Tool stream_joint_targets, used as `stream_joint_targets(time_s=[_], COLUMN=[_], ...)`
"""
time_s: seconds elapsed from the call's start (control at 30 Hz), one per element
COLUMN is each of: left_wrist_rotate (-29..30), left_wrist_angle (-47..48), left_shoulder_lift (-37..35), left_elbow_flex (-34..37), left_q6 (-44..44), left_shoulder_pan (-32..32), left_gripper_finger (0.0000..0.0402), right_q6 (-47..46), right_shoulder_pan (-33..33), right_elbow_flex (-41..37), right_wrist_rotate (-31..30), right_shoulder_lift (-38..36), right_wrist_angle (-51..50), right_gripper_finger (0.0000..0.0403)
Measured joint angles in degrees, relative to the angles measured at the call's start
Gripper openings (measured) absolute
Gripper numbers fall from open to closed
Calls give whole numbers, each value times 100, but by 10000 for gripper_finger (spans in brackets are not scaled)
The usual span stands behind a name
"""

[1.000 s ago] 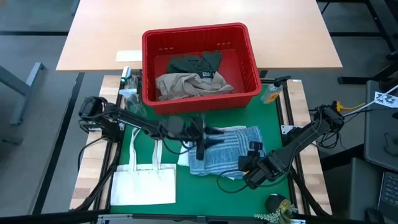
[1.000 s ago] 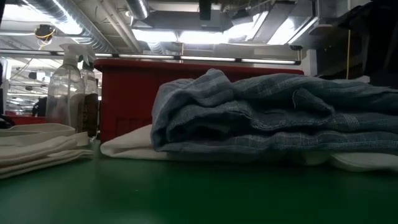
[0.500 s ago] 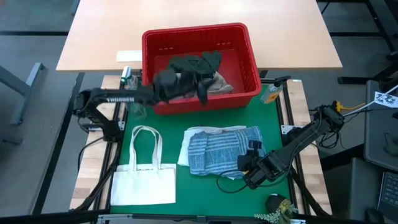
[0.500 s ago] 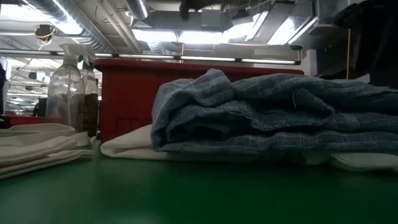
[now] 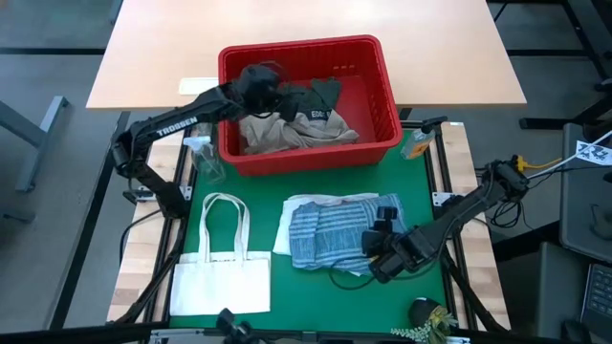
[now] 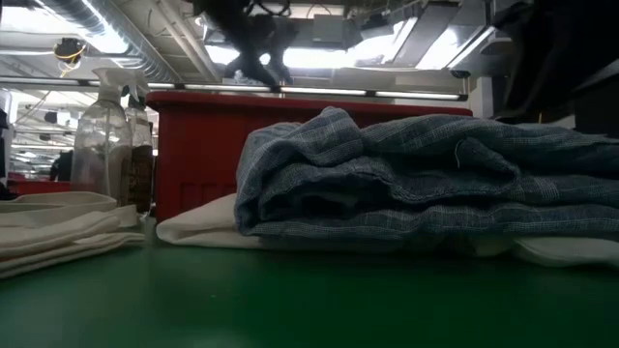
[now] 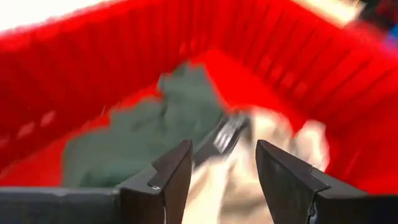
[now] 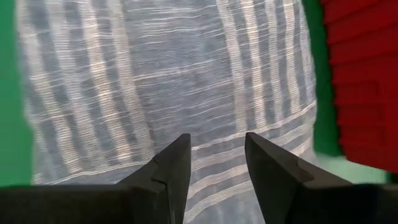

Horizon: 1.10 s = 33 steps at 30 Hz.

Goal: Fold Laundry from Bin
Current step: Fold the light brown shorts

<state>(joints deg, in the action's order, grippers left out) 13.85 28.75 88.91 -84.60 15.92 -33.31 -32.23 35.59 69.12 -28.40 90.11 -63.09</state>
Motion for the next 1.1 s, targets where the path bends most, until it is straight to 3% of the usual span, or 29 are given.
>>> stream_joint_targets(time_s=[0.1,0.3,0.6,1.1], left_wrist_rotate=[0,-4,-349,238], left_wrist_angle=[698,1195,1288,1283], left_shoulder_lift=[12,12,309,1014], left_elbow_flex=[4,4,9,11], left_q6=[-6,-8,-6,-4], left_shoulder_pan=[-71,-72,70,119], left_gripper_finger=[172,172,172,172], right_q6=[341,1119,1958,2911], right_shoulder_pan=[-226,-760,-1459,-2109], right_elbow_flex=[0,0,0,0], right_wrist_rotate=[4,6,-13,-67], right_shoulder_lift=[0,0,-2,-2], right_wrist_angle=[0,-2,-6,-6], right_gripper_finger=[154,154,154,154])
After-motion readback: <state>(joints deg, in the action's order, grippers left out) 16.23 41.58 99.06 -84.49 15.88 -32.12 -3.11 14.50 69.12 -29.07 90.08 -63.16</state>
